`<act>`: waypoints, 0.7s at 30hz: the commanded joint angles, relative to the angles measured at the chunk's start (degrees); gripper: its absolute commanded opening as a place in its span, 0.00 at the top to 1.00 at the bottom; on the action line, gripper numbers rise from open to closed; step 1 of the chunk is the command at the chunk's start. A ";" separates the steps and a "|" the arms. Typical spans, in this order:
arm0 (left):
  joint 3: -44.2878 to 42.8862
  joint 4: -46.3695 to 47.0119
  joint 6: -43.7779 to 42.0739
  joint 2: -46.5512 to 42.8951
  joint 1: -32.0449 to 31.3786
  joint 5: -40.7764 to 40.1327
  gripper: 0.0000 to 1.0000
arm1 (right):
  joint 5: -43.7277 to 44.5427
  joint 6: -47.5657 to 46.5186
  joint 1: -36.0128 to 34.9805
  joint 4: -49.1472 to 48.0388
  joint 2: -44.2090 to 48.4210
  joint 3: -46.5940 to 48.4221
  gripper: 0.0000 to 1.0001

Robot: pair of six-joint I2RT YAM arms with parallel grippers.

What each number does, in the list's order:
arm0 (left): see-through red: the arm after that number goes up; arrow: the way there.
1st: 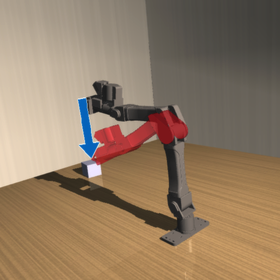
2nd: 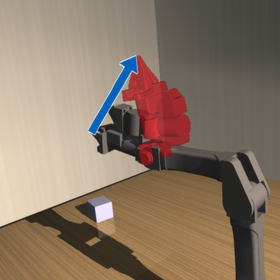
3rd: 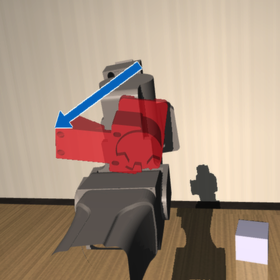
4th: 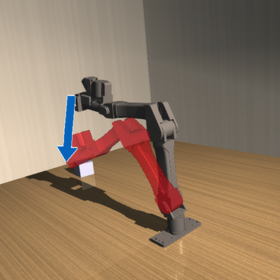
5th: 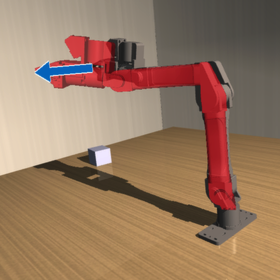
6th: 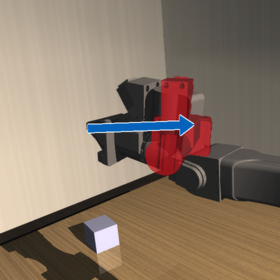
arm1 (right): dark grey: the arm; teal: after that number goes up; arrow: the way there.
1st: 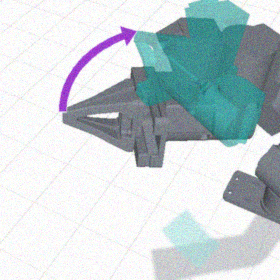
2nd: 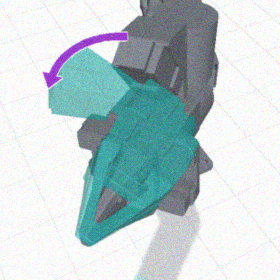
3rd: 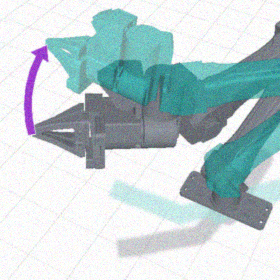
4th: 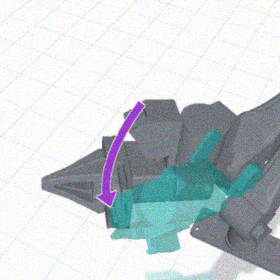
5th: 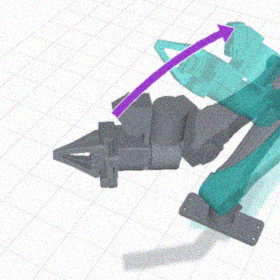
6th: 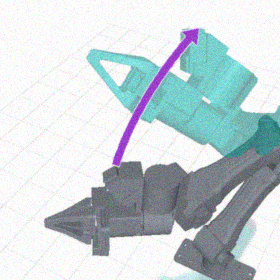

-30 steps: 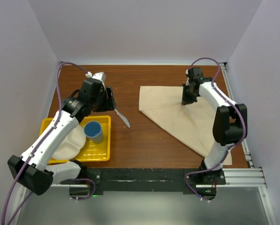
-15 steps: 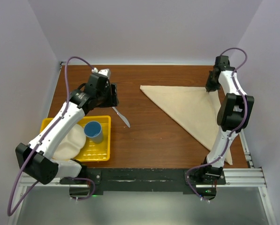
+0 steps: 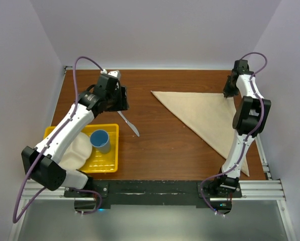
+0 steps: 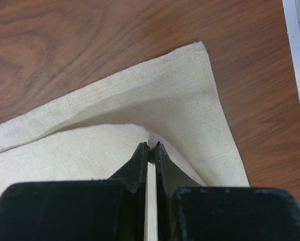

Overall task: Fold the napkin, place the utensils inside, and roll it up
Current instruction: Fold the napkin at the center of the board.

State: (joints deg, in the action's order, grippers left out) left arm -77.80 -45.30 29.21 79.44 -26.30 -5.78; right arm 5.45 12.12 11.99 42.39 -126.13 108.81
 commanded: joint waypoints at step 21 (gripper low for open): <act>-5.34 1.09 -1.17 3.62 1.87 0.59 0.38 | 0.96 3.52 3.48 -3.89 -4.30 7.29 1.00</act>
State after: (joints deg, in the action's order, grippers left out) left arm -80.27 -45.47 28.84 82.76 -25.19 -5.69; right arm 5.48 14.59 14.68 40.42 -130.19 113.01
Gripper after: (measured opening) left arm 0.620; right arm 0.033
